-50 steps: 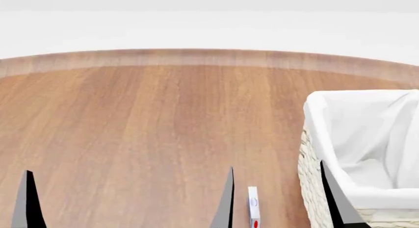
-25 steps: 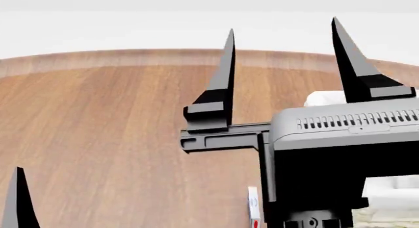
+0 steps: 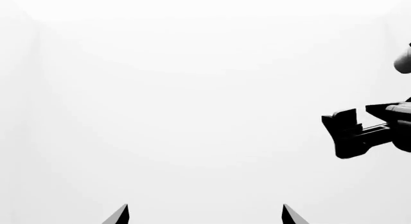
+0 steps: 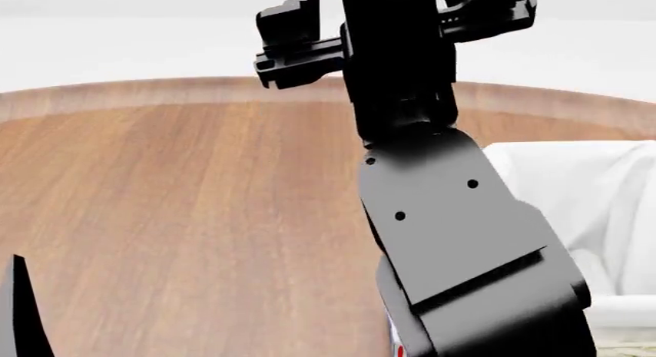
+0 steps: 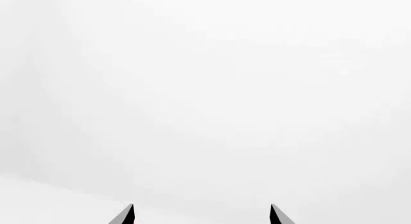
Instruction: Pick up the cream cheese box, and put it in the basket.
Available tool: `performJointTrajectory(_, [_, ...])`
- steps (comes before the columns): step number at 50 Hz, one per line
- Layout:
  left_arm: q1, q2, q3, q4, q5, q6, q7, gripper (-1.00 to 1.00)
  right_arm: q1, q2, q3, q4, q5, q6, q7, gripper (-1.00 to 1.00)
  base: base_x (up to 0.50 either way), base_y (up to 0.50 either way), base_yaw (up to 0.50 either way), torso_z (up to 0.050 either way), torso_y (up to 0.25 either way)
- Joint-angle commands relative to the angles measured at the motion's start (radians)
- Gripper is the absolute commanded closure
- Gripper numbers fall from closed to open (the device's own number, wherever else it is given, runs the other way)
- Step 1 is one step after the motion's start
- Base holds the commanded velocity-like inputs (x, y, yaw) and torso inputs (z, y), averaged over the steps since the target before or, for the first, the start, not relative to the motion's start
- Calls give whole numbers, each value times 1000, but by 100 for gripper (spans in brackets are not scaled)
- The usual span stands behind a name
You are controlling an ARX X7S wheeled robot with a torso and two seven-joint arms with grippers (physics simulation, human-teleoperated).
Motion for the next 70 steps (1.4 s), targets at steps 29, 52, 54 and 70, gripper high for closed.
performJointTrajectory(29, [-6, -20, 17, -3, -18, 0, -24, -100, -119, -90, -81, 577, -33, -365, -22, -100, 0, 0, 0, 0, 0])
performJointTrajectory(52, [-2, -29, 32, -10, -12, 12, -36, -100, -141, -121, -95, 882, -12, -511, -63, -100, 0, 0, 0, 0, 0])
performJointTrajectory(54, [-1, -31, 34, -9, -9, 18, -36, -100, -139, -130, -102, 943, -14, -546, -79, -100, 0, 0, 0, 0, 0])
performJointTrajectory(70, [3, -40, 36, -9, -19, 30, -41, -100, -140, -148, -119, 1099, 9, -639, -97, -100, 0, 0, 0, 0, 0])
